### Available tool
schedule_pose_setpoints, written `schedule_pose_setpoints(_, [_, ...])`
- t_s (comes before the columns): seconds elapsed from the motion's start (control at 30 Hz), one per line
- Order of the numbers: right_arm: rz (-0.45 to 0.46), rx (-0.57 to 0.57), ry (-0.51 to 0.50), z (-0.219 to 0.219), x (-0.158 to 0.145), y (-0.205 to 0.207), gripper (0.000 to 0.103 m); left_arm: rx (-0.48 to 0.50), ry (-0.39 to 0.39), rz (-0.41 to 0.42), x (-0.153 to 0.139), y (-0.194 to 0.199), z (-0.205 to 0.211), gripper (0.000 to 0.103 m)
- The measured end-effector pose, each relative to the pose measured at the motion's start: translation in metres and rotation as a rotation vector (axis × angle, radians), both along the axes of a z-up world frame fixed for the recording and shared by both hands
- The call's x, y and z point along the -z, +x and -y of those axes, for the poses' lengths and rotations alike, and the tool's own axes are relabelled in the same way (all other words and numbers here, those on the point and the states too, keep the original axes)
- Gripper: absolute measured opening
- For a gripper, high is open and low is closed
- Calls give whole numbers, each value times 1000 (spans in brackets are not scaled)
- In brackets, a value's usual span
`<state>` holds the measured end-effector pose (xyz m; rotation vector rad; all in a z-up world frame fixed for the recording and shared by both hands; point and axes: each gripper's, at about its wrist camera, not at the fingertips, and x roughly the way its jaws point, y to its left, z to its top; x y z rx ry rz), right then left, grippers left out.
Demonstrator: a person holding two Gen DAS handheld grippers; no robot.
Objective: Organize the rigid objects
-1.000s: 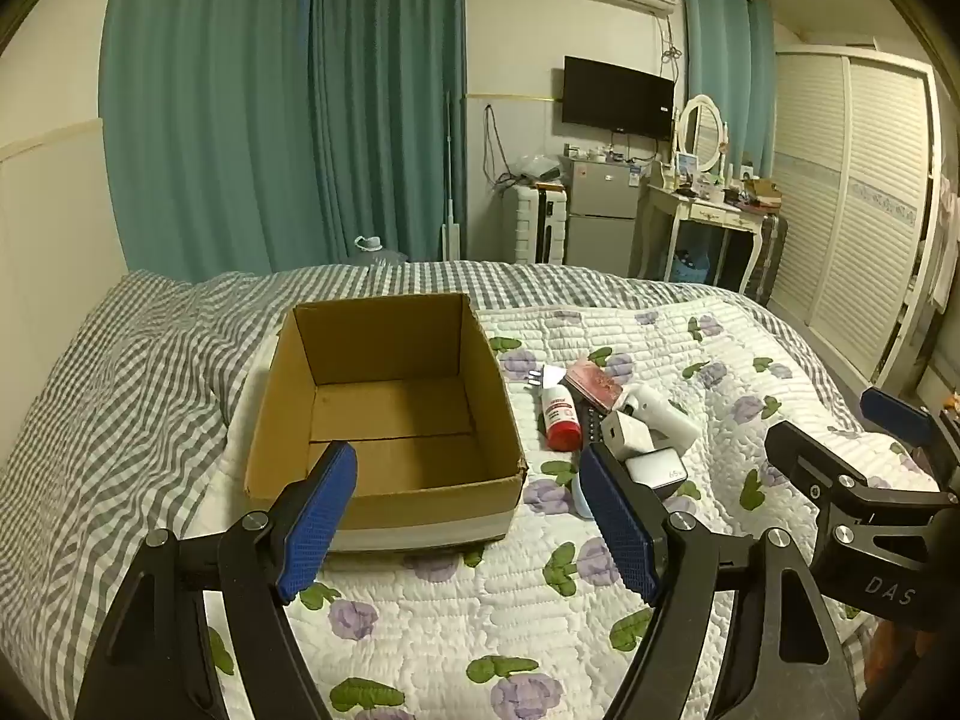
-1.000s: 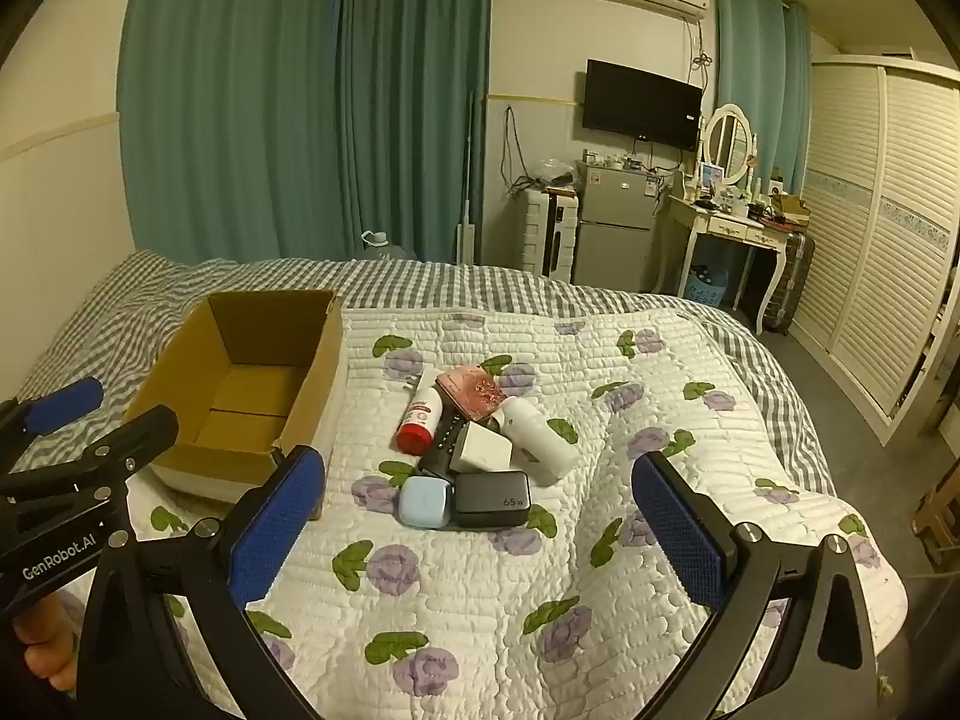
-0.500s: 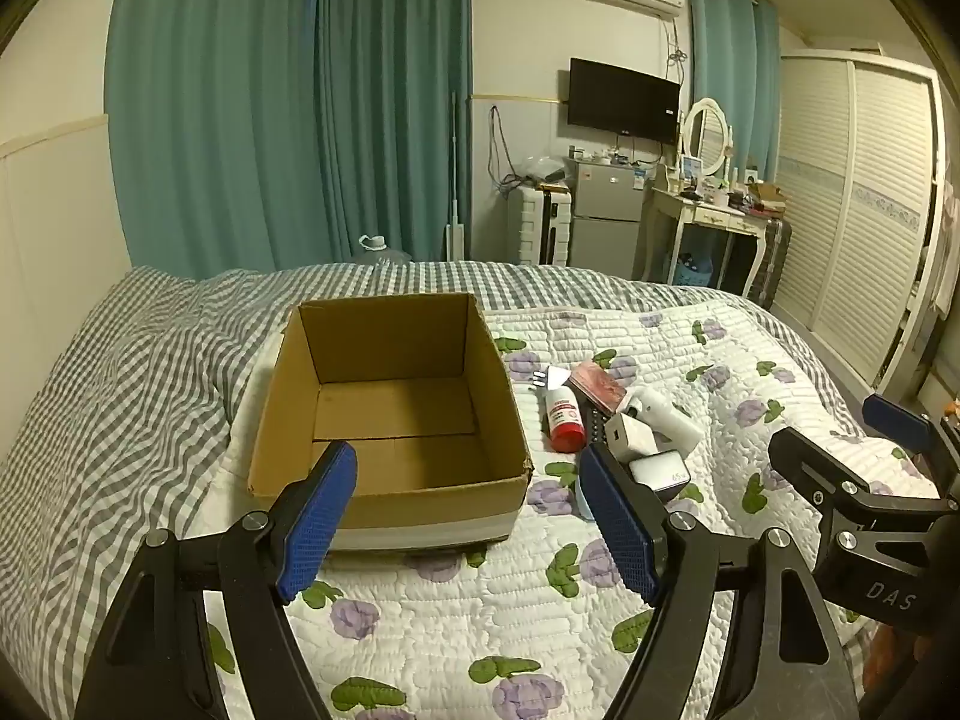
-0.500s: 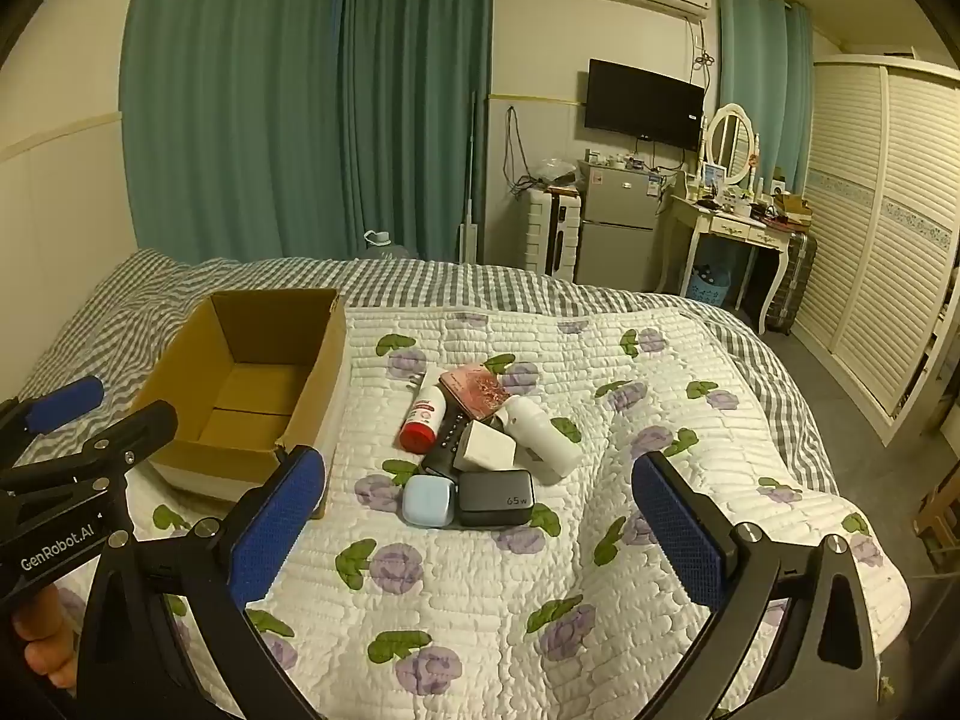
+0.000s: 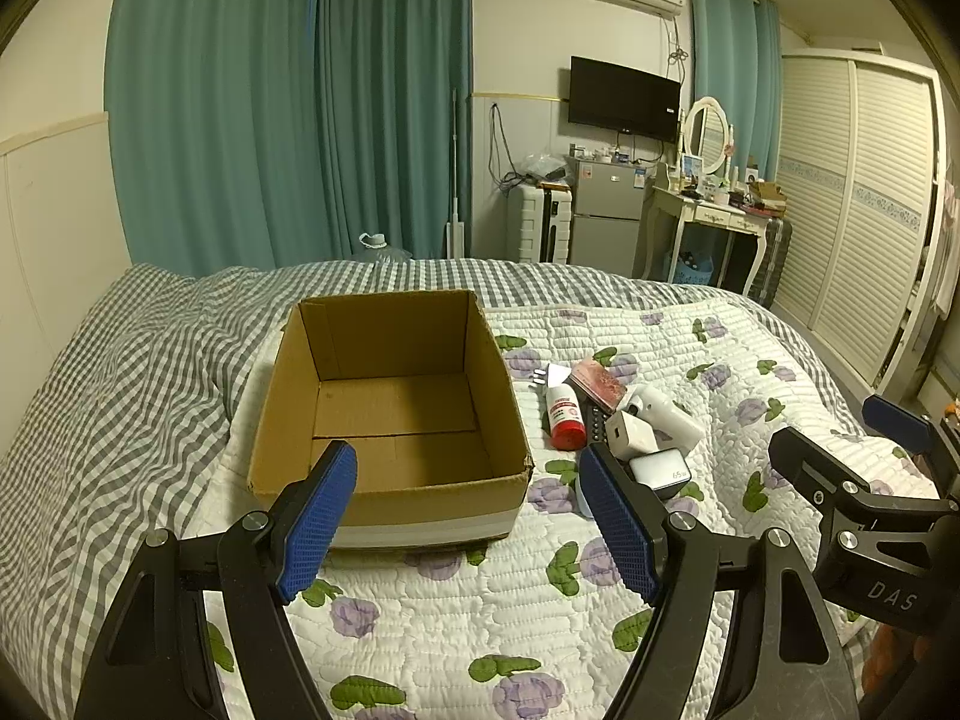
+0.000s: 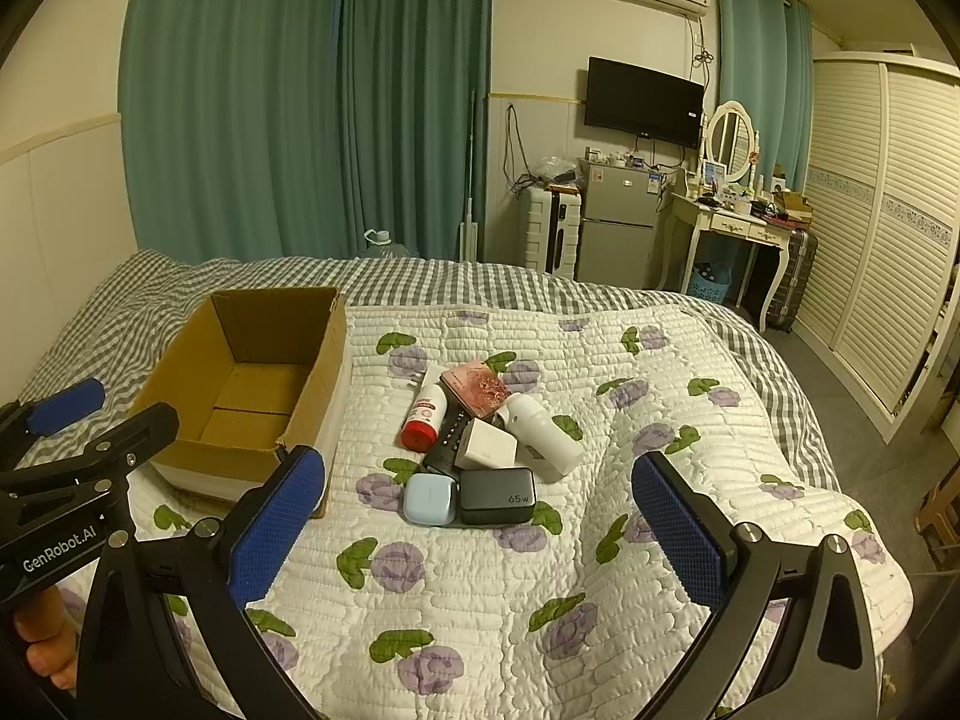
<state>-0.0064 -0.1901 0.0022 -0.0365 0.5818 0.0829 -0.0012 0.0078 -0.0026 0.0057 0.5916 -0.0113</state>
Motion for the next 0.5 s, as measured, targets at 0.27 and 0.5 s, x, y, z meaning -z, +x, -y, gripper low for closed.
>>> schedule_pose_setpoints(0.27, [-1, 0, 1, 4, -2, 2, 103, -1, 0, 0, 0, 0, 0, 79])
schedule_pose_setpoints(0.5, [-1, 0, 2, 1, -1, 0, 103, -1, -1, -1, 0, 0, 0, 79])
